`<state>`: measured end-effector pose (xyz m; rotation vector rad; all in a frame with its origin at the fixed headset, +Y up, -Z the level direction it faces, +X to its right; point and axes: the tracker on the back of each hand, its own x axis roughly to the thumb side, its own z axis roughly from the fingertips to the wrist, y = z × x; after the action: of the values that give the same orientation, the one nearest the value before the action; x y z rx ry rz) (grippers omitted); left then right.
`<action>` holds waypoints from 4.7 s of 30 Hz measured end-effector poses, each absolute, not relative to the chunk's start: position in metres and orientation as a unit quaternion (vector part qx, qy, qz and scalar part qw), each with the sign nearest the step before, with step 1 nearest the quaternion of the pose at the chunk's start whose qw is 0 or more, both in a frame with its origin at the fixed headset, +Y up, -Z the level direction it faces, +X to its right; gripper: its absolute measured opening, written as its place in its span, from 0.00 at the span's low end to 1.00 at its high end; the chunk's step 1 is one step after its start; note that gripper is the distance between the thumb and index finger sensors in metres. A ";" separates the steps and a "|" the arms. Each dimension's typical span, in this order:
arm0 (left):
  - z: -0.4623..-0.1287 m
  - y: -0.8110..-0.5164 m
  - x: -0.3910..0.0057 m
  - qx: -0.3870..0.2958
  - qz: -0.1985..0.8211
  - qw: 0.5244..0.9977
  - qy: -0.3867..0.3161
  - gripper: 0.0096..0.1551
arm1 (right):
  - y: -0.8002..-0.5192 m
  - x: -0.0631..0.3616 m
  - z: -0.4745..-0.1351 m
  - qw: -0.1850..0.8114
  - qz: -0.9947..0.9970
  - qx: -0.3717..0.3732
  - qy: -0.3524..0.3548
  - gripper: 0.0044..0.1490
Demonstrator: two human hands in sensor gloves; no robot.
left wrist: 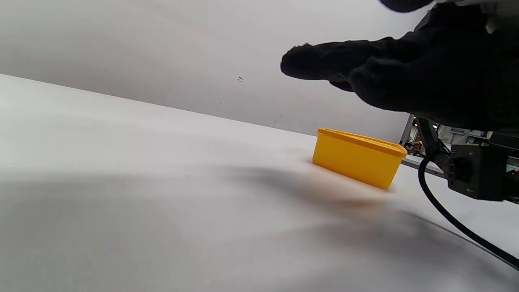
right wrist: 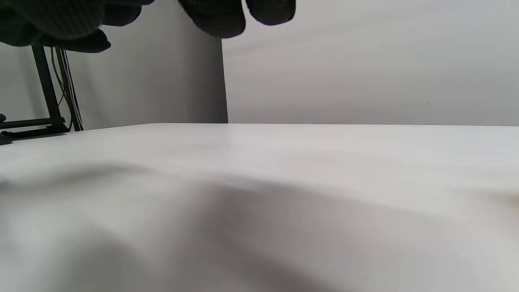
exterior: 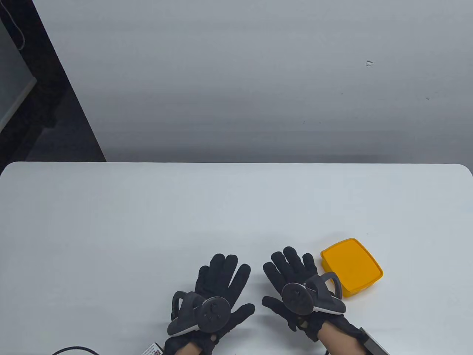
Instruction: Remove lid from plastic food container
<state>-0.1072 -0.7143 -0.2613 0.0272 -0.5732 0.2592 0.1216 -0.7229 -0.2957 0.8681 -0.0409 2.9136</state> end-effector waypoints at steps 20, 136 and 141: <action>-0.266 -0.710 -0.122 0.024 0.167 0.954 -0.247 0.49 | -0.668 0.257 -0.313 0.252 0.966 -0.016 -0.052 0.63; -0.266 -0.708 -0.126 0.007 0.344 0.899 -0.271 0.79 | -0.694 0.221 -0.325 0.322 0.943 0.040 -0.075 0.30; -0.271 -0.712 -0.132 0.000 0.353 0.901 -0.254 0.79 | -0.724 0.243 -0.344 0.321 0.946 -0.041 -0.011 0.30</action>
<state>-0.1321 -0.7117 -0.2709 -0.0003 -0.5254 0.7302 0.2430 -0.7238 -0.3437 -0.1076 -0.0283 2.4862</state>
